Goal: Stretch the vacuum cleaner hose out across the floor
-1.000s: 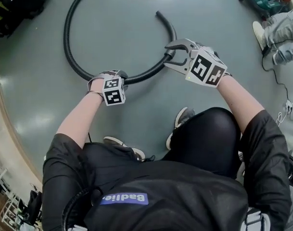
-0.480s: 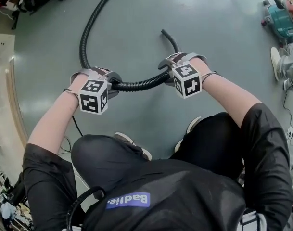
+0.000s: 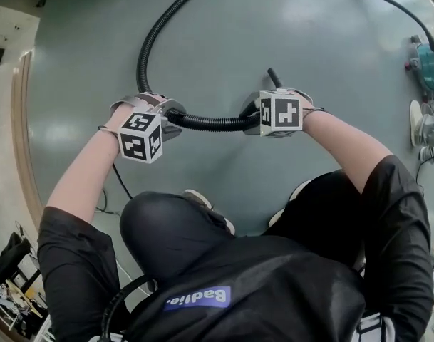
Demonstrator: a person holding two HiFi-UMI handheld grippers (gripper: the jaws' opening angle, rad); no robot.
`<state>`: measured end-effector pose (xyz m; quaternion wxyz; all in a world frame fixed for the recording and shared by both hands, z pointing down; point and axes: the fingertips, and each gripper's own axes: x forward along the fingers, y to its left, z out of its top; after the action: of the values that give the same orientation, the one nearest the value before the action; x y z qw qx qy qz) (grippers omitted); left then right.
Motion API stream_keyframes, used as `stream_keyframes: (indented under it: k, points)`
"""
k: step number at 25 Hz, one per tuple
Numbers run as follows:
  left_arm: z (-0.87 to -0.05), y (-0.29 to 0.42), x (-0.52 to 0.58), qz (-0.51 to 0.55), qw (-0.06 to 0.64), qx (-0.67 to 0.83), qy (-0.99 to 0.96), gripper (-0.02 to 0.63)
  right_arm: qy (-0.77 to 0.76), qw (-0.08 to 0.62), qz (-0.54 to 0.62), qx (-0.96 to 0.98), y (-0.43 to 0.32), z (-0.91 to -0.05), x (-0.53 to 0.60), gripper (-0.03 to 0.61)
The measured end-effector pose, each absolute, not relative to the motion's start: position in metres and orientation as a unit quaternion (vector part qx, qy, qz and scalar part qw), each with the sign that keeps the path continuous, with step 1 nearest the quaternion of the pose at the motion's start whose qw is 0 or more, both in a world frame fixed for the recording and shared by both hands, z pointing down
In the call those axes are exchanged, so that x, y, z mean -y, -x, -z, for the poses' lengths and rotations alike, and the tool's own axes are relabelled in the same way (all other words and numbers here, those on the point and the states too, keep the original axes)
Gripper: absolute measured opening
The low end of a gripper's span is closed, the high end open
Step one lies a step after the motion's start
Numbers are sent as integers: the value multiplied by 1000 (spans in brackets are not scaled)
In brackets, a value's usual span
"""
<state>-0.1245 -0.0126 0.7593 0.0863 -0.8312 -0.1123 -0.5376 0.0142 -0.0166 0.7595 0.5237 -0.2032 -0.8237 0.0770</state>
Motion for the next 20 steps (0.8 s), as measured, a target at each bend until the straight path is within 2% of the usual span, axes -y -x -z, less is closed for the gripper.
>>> stream_keyframes:
  k: [3,8,9,11,13,15,17,20]
  points:
    - [-783,110,2,519,79,98,845,254,199,543,-99,810,17,-752,19,155]
    - [-799,59,1,502,125,77,852,272,197,576,-97,788,54,-737,23,152]
    - [-805,59,3,511,116,73,849,267,194,580,-103,785,61,-734,24,152]
    - [-808,65,6,511,74,67,854,185,188,590,-110,778,71,-729,25,152]
    - [-798,78,11,501,44,61,862,144,185,596,-101,775,78,-722,29,153]
    - [-784,101,17,503,49,61,861,138,189,613,-51,766,78,-713,38,179]
    - [-765,132,23,510,61,63,856,133,196,637,3,746,73,-702,46,259]
    - [-718,178,30,516,79,60,851,124,207,658,56,722,68,-675,51,275]
